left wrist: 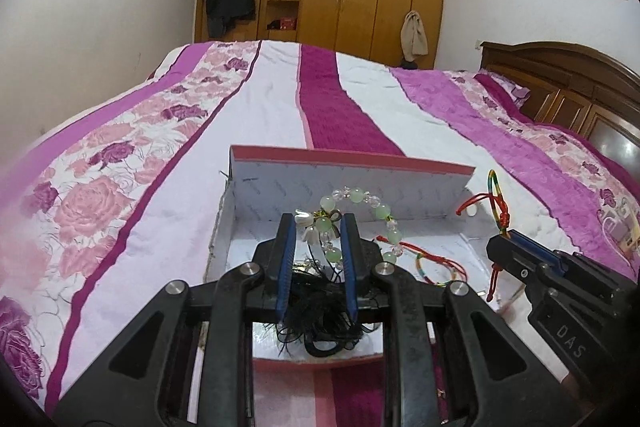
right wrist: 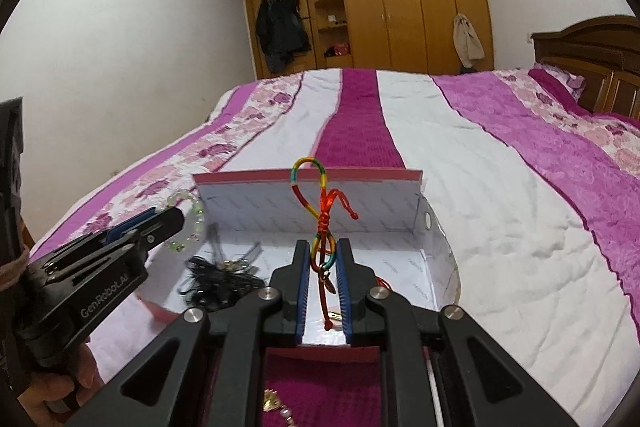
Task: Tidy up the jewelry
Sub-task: 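Carry the jade bracelet and red bracelet into the shoebox and open both tools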
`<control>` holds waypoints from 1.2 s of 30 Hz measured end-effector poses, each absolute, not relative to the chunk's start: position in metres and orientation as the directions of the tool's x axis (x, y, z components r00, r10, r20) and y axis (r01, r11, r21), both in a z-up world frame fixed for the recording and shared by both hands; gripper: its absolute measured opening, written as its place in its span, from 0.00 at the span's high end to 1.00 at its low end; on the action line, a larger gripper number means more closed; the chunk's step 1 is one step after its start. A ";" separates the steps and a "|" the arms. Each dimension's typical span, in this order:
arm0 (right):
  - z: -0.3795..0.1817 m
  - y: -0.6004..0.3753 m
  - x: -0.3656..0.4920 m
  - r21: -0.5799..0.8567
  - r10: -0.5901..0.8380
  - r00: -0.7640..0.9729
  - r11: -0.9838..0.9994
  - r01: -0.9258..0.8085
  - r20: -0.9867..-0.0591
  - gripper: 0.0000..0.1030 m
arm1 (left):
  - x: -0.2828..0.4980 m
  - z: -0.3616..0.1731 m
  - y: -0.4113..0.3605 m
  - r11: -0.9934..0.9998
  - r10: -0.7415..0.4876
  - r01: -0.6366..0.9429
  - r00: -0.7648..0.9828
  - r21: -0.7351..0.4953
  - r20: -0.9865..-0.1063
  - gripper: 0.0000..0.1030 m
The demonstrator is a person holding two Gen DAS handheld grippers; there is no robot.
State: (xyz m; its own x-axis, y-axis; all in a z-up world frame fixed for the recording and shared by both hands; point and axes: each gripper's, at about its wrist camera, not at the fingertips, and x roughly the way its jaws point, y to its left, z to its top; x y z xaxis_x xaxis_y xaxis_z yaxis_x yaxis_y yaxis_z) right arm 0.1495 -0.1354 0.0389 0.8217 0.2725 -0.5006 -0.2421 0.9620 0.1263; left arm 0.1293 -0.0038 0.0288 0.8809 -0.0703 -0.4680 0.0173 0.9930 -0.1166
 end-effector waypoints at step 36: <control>0.021 -0.141 0.173 0.202 0.297 0.743 0.955 -0.218 -0.600 0.56 | 0.136 0.023 0.000 0.987 -0.119 0.029 0.800 -0.161 -0.588 0.62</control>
State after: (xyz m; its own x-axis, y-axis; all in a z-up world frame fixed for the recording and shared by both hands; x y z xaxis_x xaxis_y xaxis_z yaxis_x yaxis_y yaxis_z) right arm 0.1731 -0.1413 0.0209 0.7429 0.2968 -0.6000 -0.2182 0.9547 0.2021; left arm 0.1360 -0.0004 0.0232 0.8003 -0.1194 -0.5876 0.0290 0.9865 -0.1610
